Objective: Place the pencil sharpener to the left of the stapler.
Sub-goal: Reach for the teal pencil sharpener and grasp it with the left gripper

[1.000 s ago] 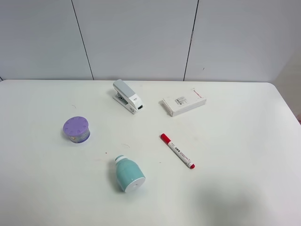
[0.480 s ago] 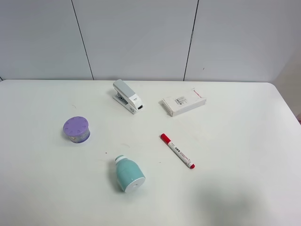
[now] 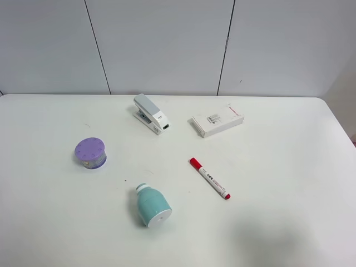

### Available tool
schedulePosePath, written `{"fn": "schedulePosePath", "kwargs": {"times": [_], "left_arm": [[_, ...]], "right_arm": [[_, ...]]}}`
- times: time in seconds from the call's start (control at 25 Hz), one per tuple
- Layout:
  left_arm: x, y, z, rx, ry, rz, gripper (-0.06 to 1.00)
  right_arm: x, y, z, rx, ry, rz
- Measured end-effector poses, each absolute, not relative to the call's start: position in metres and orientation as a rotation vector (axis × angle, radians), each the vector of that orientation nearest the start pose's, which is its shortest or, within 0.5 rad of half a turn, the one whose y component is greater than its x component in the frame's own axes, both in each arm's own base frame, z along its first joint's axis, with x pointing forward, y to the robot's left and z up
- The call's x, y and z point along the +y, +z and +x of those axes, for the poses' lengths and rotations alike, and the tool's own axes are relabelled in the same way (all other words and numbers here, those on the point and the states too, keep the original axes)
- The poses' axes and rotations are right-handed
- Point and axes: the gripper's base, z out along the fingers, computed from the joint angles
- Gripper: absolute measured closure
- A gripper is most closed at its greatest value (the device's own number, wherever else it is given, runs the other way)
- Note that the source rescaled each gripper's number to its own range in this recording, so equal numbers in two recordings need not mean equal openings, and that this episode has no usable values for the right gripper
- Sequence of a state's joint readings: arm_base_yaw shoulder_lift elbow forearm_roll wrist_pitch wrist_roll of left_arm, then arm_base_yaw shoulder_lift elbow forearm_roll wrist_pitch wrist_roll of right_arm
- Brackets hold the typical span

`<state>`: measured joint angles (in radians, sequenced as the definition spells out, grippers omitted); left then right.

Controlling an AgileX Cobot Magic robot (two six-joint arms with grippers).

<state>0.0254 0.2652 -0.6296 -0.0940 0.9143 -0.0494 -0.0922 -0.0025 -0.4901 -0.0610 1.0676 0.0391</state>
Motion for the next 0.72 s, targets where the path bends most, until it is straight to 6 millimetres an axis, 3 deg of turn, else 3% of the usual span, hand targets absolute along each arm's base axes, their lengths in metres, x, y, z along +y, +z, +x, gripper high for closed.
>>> {"fn": "schedulePosePath", "kwargs": {"times": [0.16,0.36,0.72], "left_arm": [[-0.012,0.332,0.073,2.124,-0.257,-0.135,-0.06],[-0.021,0.325,0.111,2.26,-0.436,-0.216,-0.06],[-0.031,0.306,0.141,2.423,-0.549,-0.245,-0.06]], "right_arm": [[-0.004,0.274,-0.005,2.054,-0.106,0.138],[-0.004,0.274,-0.005,2.054,-0.106,0.138],[-0.004,0.274,-0.005,2.054,-0.106,0.138]]}}
